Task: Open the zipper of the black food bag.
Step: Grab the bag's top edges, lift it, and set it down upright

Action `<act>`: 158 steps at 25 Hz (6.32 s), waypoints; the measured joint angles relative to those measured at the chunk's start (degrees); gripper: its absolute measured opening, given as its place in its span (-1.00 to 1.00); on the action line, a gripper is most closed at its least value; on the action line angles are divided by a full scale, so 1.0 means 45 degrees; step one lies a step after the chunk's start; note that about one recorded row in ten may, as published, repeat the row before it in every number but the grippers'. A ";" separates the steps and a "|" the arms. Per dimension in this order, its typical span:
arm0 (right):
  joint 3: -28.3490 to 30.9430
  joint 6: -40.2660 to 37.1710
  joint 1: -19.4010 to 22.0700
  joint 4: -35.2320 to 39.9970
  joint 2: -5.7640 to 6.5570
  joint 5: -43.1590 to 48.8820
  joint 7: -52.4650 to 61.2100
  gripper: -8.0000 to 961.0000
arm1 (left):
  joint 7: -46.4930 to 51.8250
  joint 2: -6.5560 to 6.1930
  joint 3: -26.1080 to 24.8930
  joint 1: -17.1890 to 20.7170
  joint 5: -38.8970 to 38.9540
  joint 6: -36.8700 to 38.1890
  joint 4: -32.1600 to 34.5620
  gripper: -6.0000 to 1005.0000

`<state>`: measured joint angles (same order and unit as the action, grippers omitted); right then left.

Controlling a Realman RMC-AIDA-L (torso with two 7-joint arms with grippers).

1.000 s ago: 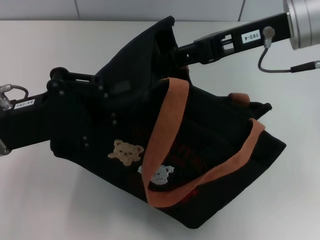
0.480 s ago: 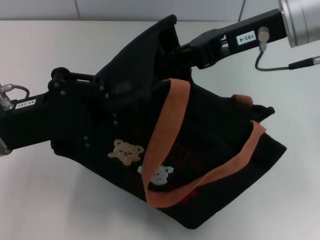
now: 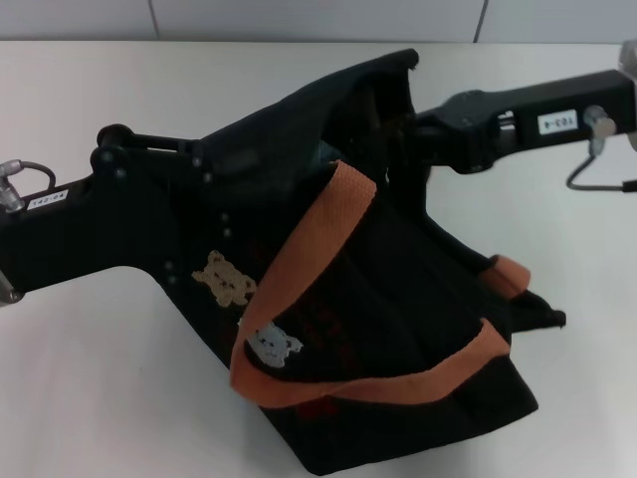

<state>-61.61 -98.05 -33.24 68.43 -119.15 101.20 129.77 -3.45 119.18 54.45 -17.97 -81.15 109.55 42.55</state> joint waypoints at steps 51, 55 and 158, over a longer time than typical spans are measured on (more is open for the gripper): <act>-0.0705 0.0483 0.0886 0.1994 -0.0061 0.1082 -0.4190 -0.31 | 0.0338 0.0000 0.0336 -0.0197 0.0401 -0.0248 0.0112 -0.74; -0.0731 0.0599 0.0892 0.2176 -0.0070 0.1090 -0.4160 -0.36 | 0.0339 -0.0001 0.0415 -0.0203 0.0401 -0.0248 0.0114 -0.74; -0.1456 -0.2444 0.5797 0.7776 -0.0122 0.3501 -0.5638 -0.98 | 0.1038 -0.0001 0.1696 -0.0434 0.2128 -0.2429 -0.0082 -0.74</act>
<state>-68.16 -109.05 -7.15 103.42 -119.70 116.96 104.40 1.22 119.18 62.08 -19.93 -71.58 98.62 42.19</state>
